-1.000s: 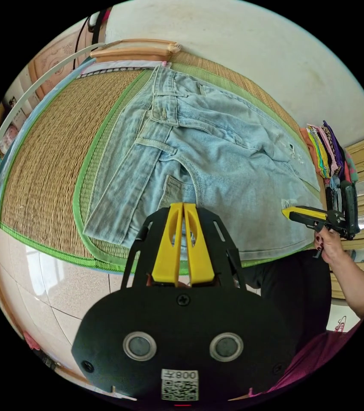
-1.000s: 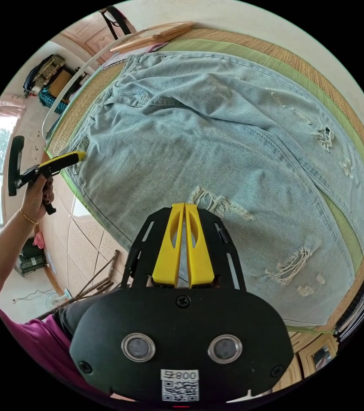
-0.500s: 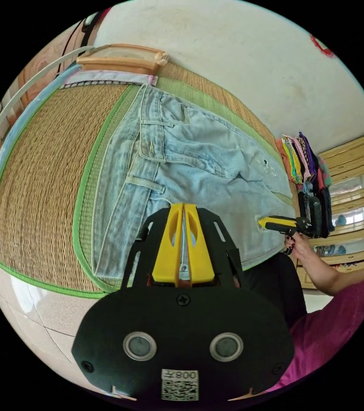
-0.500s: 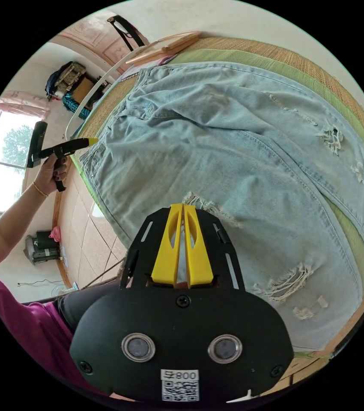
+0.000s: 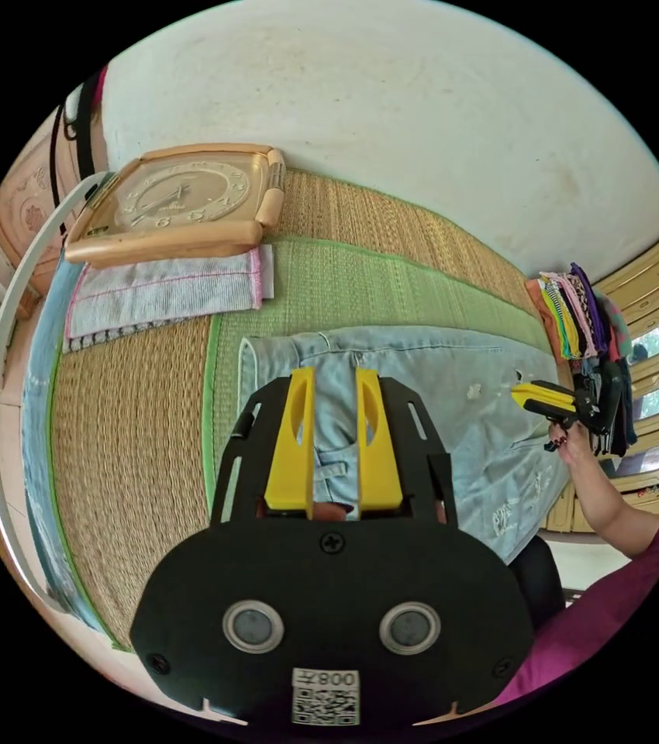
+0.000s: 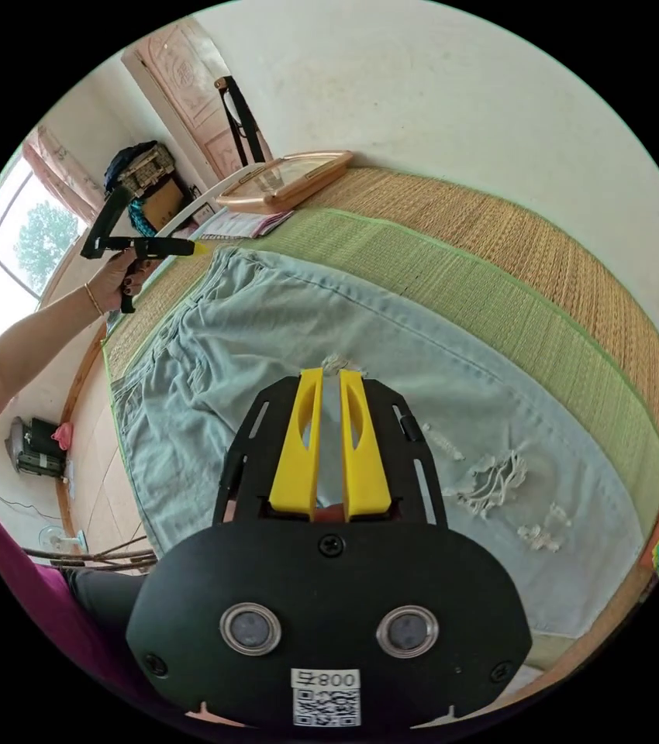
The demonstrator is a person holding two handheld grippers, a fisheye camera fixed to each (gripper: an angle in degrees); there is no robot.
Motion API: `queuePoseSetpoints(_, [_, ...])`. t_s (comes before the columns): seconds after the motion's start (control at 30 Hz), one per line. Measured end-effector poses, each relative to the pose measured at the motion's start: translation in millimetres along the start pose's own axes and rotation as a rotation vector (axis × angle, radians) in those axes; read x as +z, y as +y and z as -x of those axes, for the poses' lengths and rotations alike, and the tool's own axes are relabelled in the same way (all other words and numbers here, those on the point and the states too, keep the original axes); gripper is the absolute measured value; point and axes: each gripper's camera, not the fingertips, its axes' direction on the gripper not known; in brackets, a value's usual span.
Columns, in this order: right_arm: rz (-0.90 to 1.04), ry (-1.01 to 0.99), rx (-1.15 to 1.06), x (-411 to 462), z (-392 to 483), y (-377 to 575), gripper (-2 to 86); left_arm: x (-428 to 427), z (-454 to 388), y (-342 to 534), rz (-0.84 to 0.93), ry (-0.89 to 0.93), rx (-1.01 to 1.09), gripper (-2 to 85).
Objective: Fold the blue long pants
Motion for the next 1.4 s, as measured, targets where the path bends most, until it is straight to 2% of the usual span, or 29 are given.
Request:
queuePoseSetpoints(0.23, [0.061, 0.089, -0.097, 29, -17, -69, 7.7, 54, -35, -81, 0.135, -0.241, 0.171, 9.4])
queuePoseSetpoints(0.37, [0.090, 0.150, -0.144, 42, -19, -93, 8.0, 93, -46, -122, 0.279, -0.346, 0.259, 10.6])
queuePoseSetpoints(0.6, [0.209, 0.215, -0.237, 83, -18, -127, 9.0, 134, -53, -173, 0.379, -0.332, 0.321, 11.0])
queuePoseSetpoints(0.87, [0.225, 0.174, -0.261, 84, -19, -142, 8.8, 139, -49, -208, 0.394, -0.275, 0.344, 10.3])
queuePoseSetpoints(1.13, [0.197, 0.151, -0.211, 79, -19, -141, 6.5, 124, -54, -211, 0.304, -0.293, 0.376, 6.7])
queuePoseSetpoints(1.4, [0.222, 0.164, -0.178, 73, -14, -141, 1.5, 88, -49, -212, 0.255, -0.358, 0.269, 3.6])
